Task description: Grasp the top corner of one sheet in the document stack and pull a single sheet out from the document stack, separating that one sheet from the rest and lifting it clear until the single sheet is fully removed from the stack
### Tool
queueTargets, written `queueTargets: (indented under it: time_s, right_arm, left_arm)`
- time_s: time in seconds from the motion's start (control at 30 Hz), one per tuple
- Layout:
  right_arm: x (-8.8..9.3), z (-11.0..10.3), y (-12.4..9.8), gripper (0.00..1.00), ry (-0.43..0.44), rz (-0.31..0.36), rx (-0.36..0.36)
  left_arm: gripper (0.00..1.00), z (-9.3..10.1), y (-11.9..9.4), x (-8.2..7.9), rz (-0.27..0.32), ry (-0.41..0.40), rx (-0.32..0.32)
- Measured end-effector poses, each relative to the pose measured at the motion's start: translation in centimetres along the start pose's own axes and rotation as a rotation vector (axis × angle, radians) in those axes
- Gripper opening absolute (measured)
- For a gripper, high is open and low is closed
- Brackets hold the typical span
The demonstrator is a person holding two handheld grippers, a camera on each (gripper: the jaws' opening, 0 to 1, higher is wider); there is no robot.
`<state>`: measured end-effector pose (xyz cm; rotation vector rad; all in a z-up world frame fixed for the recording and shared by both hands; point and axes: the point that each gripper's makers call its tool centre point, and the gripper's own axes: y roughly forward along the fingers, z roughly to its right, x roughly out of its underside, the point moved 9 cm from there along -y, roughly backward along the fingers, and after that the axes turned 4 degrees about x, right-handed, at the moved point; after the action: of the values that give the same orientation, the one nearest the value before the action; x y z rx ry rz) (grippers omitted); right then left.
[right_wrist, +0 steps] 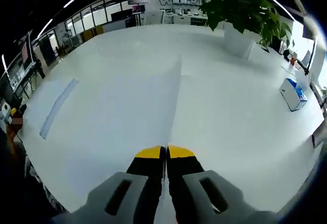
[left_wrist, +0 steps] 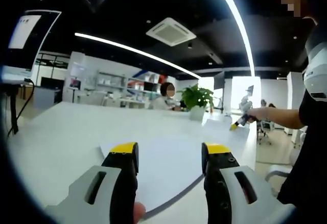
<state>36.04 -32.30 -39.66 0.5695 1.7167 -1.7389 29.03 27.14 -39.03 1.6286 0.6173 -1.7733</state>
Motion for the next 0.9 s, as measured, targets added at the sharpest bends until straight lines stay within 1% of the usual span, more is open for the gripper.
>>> queueTargets:
  time_s: [0.03, 0.07, 0.13, 0.17, 0.23, 0.3, 0.5, 0.57, 0.63, 0.7, 0.77, 0.8, 0.9]
  right_arm:
    - [-0.1, 0.1, 0.1, 0.06, -0.022, -0.002, 0.006]
    - [-0.2, 0.1, 0.1, 0.07, -0.061, 0.001, 0.012]
    - [-0.2, -0.5, 0.2, 0.10, -0.096, -0.004, 0.021]
    - [-0.3, -0.2, 0.4, 0.11, -0.107, -0.006, 0.022]
    - [-0.3, -0.4, 0.5, 0.13, -0.144, 0.000, 0.027]
    - [-0.4, -0.4, 0.6, 0.15, -0.163, 0.003, 0.033]
    - [-0.5, 0.7, 1.0, 0.22, -0.192, 0.008, 0.052]
    - [-0.7, 1.2, 1.0, 0.26, -0.213, 0.017, 0.072]
    - [-0.8, 1.5, 0.9, 0.30, -0.211, 0.021, 0.089]
    - [-0.9, 1.8, 0.6, 0.31, -0.175, 0.021, 0.111]
    - [-1.3, 2.2, 0.2, 0.35, -0.149, 0.043, 0.130]
    - [-1.4, 2.4, -0.1, 0.38, -0.137, 0.058, 0.142]
    - [-1.7, 2.2, -1.2, 0.50, -0.119, 0.109, 0.172]
  left_arm:
    - [0.50, 0.0, 0.1, 0.0, 0.001, -0.001, 0.001]
    - [0.50, 0.0, 0.1, 0.1, 0.000, -0.004, 0.001]
    - [0.50, 0.0, 0.2, 0.2, -0.005, -0.003, 0.000]
    - [0.50, 0.0, 0.2, 0.2, -0.006, -0.002, 0.001]
    - [0.50, 0.0, 0.1, 0.1, -0.006, -0.002, 0.005]
    - [0.50, 0.0, 0.0, 0.1, -0.006, 0.000, 0.003]
    - [0.50, -0.2, -0.2, 0.0, -0.004, 0.001, -0.009]
    - [0.50, -0.2, -0.2, 0.0, -0.004, 0.000, -0.009]
    - [0.50, -0.2, -0.2, 0.1, -0.004, -0.001, -0.008]
    - [0.50, -0.2, -0.2, 0.1, -0.005, -0.001, -0.008]
    - [0.50, -0.1, -0.2, 0.1, -0.003, -0.001, -0.006]
    - [0.50, -0.1, -0.2, 0.1, -0.001, -0.001, -0.006]
    - [0.50, -0.1, -0.2, 0.1, -0.002, -0.001, -0.007]
